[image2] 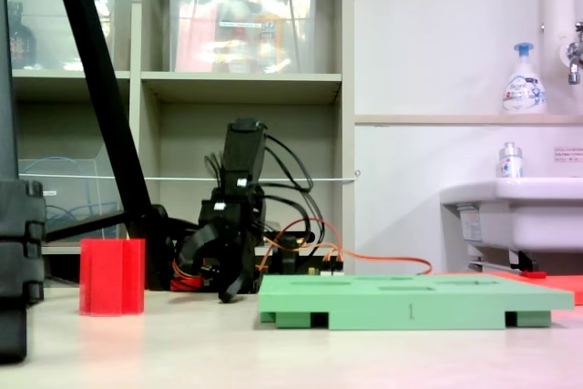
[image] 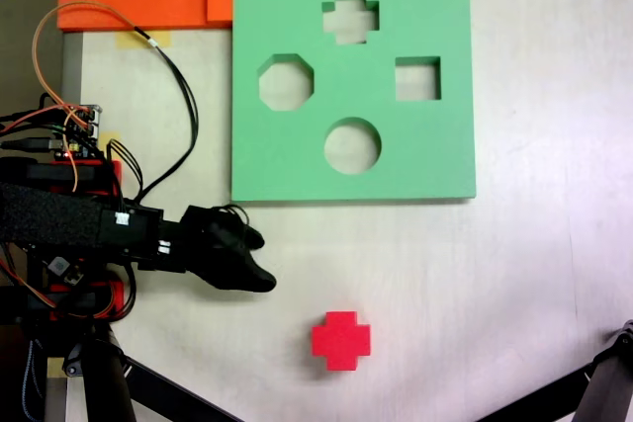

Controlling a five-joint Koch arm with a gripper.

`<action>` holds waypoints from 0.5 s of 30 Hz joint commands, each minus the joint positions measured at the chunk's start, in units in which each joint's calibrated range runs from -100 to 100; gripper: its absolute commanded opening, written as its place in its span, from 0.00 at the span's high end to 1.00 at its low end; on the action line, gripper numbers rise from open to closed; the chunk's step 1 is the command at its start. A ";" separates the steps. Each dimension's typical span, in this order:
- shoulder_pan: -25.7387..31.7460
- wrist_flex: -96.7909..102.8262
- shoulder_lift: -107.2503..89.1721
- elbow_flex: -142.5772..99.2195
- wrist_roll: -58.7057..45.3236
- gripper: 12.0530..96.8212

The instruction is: Put the cross columnar block into the corresponding hole

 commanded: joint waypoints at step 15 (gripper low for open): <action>-3.61 -65.34 -0.41 31.94 17.48 0.66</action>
